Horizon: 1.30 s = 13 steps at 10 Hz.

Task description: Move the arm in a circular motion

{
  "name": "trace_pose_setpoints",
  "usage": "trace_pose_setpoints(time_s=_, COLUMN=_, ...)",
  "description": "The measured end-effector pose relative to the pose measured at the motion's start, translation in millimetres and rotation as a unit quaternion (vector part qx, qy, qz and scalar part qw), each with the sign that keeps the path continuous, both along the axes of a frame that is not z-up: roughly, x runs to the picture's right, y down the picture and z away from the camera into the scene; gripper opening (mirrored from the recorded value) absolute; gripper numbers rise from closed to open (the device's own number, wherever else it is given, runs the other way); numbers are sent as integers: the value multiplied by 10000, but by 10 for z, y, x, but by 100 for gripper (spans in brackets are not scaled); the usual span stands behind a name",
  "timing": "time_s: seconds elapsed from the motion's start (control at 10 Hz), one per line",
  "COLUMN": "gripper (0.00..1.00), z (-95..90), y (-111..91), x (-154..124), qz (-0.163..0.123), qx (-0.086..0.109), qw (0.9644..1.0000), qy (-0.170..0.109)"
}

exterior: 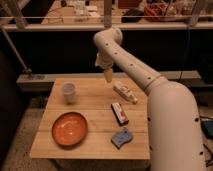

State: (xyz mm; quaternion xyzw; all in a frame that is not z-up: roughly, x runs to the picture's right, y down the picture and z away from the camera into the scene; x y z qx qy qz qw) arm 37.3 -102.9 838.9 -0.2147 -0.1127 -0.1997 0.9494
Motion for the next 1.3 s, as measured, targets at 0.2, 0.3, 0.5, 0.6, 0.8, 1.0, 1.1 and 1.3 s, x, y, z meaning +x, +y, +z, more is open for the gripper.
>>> trace_pose_setpoints(time_s=0.2, gripper=80, z=2, y=-30, x=438, qz=489, qx=-2, qw=9985, qy=248)
trace_pose_setpoints(time_s=0.3, gripper=80, z=-11, y=6, x=683, qz=745, qx=-17, qw=9964, qy=398)
trace_pose_setpoints(time_s=0.5, gripper=80, z=-86, y=255, x=1176, qz=1231, qx=-87, qw=9896, qy=736)
trace_pose_setpoints(time_s=0.6, gripper=80, z=-171, y=427, x=1344, qz=1383, qx=-105, qw=9865, qy=874)
trace_pose_setpoints(time_s=0.8, gripper=80, z=-412, y=839, x=1517, qz=1590, qx=-114, qw=9811, qy=1100)
trace_pose_setpoints(time_s=1.0, gripper=80, z=-685, y=1257, x=1491, qz=1676, qx=-101, qw=9776, qy=1272)
trace_pose_setpoints(time_s=1.1, gripper=80, z=-772, y=1384, x=1405, qz=1656, qx=-97, qw=9778, qy=1283)
trace_pose_setpoints(time_s=1.3, gripper=80, z=-858, y=1551, x=1104, qz=1575, qx=-123, qw=9801, qy=1198)
